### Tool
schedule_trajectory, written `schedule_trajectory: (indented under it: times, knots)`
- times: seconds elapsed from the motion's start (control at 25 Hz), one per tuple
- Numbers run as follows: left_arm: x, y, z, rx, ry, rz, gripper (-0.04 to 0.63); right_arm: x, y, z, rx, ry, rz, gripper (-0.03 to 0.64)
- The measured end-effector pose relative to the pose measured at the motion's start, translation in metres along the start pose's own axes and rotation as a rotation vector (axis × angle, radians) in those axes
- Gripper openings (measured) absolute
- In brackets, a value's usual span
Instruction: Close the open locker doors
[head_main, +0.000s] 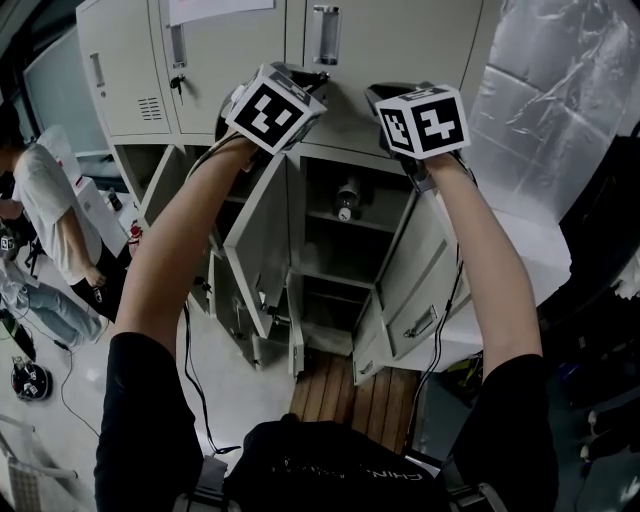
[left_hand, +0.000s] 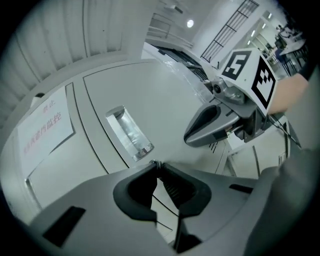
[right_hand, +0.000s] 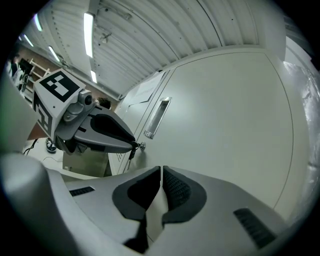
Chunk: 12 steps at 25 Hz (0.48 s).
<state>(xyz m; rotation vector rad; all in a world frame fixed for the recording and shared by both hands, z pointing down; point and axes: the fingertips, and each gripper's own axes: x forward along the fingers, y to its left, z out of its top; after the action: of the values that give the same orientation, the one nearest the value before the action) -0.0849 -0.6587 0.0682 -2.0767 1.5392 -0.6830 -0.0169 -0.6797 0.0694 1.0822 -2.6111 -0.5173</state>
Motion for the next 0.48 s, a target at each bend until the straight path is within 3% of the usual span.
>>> schedule_trajectory:
  times: [0.48]
  knots:
    - [-0.0046,0.0056,0.0024,-0.409,-0.104,-0.009,0.051,0.0000,0.0004,-0.0009,0.051,0.004,-0.026,0.040]
